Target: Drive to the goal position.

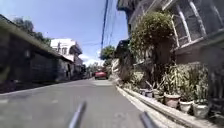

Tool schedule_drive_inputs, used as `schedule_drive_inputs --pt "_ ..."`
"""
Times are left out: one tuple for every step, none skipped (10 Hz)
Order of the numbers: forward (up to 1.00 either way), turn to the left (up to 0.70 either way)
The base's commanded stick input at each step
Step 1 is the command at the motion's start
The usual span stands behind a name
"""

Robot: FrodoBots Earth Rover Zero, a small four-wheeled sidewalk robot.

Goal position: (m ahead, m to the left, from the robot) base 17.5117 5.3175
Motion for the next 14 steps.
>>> schedule_drive_inputs --pt "1.0 0.0" --pt "0.99 0.0" --pt "0.99 0.0" --pt "0.99 0.0" --pt "0.99 0.0" --pt "1.0 0.0" --pt "1.0 0.0" --pt "1.0 0.0" --pt "1.0 0.0" --pt "1.0 0.0" --pt "1.0 0.0" --pt "1.0 0.0" --pt "1.0 0.0" --pt "1.0 0.0"
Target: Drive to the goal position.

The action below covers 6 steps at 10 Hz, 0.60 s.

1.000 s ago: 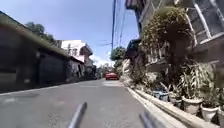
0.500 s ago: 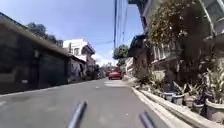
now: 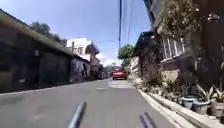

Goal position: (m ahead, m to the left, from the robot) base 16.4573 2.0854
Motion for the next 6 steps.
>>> schedule_drive_inputs --pt "1.0 0.0" --pt "1.0 0.0" --pt "1.0 0.0" --pt "1.0 0.0" --pt "1.0 0.0" --pt "1.0 0.0"
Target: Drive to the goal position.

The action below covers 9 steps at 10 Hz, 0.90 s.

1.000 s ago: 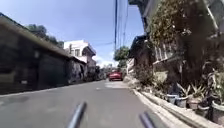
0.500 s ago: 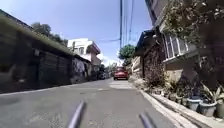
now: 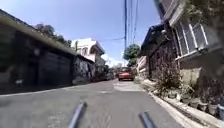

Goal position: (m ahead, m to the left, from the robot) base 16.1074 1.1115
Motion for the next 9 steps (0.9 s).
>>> schedule_drive_inputs --pt "1.0 0.0" --pt "1.0 0.0" --pt "1.0 0.0" --pt "1.0 0.0" --pt "1.0 0.0" --pt "1.0 0.0" --pt "1.0 0.0" --pt "1.0 0.0" --pt "1.0 0.0"
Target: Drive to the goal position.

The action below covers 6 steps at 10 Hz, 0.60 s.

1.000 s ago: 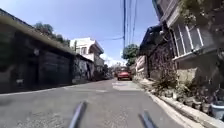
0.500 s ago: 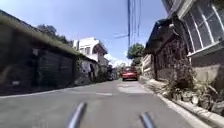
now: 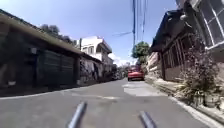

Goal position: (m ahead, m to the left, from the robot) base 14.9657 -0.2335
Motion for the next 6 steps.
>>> schedule_drive_inputs --pt "1.0 0.0" --pt "1.0 0.0" --pt "1.0 0.0" --pt "1.0 0.0" --pt "1.0 -0.26" --pt "1.0 -0.39"
